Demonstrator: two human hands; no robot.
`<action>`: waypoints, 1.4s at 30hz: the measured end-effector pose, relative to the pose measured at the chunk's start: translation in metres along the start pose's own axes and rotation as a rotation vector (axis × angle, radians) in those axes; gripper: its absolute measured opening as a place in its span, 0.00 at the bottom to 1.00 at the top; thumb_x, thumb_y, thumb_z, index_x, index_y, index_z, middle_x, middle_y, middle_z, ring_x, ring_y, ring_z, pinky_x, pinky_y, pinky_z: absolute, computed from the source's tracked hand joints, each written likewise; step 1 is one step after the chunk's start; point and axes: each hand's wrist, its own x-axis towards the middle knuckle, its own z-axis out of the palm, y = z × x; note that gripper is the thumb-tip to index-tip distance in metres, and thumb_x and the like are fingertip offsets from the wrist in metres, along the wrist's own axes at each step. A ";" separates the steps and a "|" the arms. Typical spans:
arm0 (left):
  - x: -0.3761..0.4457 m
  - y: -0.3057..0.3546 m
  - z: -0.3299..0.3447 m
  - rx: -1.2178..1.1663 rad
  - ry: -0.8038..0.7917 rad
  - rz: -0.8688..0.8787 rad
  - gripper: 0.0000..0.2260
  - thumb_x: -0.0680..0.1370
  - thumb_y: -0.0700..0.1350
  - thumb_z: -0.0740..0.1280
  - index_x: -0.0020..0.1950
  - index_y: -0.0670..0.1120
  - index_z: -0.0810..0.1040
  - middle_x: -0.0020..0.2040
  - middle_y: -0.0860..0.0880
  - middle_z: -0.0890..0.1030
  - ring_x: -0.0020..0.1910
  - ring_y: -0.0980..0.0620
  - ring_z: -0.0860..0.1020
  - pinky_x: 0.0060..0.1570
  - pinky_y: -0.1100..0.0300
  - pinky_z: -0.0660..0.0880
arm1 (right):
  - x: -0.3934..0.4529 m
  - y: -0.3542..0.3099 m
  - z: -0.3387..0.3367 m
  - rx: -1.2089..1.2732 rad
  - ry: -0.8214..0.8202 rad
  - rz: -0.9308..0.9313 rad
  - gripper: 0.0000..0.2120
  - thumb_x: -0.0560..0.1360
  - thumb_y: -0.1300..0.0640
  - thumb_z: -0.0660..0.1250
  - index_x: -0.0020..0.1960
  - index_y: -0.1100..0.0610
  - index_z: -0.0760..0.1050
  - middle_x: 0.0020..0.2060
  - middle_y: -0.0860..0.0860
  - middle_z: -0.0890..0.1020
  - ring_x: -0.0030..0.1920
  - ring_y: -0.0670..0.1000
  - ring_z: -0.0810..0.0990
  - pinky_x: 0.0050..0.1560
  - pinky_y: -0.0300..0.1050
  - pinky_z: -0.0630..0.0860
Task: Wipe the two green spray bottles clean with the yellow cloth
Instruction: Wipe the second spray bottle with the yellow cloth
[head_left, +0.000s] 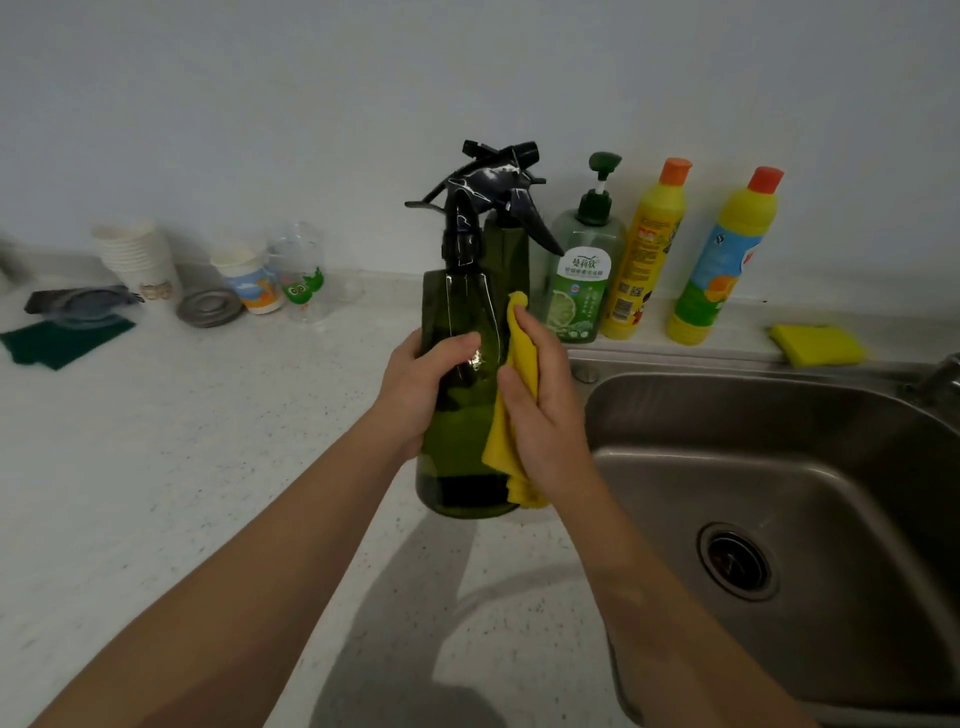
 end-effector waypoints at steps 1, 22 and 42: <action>-0.001 0.003 -0.003 -0.005 0.036 0.007 0.07 0.72 0.44 0.64 0.49 0.48 0.74 0.43 0.47 0.80 0.40 0.49 0.79 0.41 0.56 0.77 | -0.007 0.002 0.002 0.001 -0.014 0.017 0.20 0.73 0.54 0.55 0.63 0.41 0.57 0.58 0.36 0.65 0.57 0.27 0.64 0.57 0.21 0.61; -0.017 0.039 -0.015 0.154 0.019 -0.029 0.15 0.74 0.50 0.64 0.55 0.42 0.76 0.44 0.47 0.82 0.42 0.51 0.81 0.35 0.64 0.78 | -0.016 -0.014 0.029 -0.089 0.078 -0.014 0.21 0.74 0.53 0.54 0.63 0.40 0.51 0.63 0.47 0.60 0.56 0.24 0.58 0.54 0.16 0.56; -0.026 0.020 -0.016 0.050 -0.021 0.165 0.15 0.69 0.42 0.70 0.50 0.55 0.71 0.47 0.51 0.79 0.43 0.54 0.79 0.40 0.60 0.78 | 0.021 -0.037 0.020 -0.046 0.010 -0.209 0.17 0.75 0.56 0.54 0.64 0.48 0.60 0.63 0.48 0.65 0.63 0.34 0.62 0.64 0.27 0.58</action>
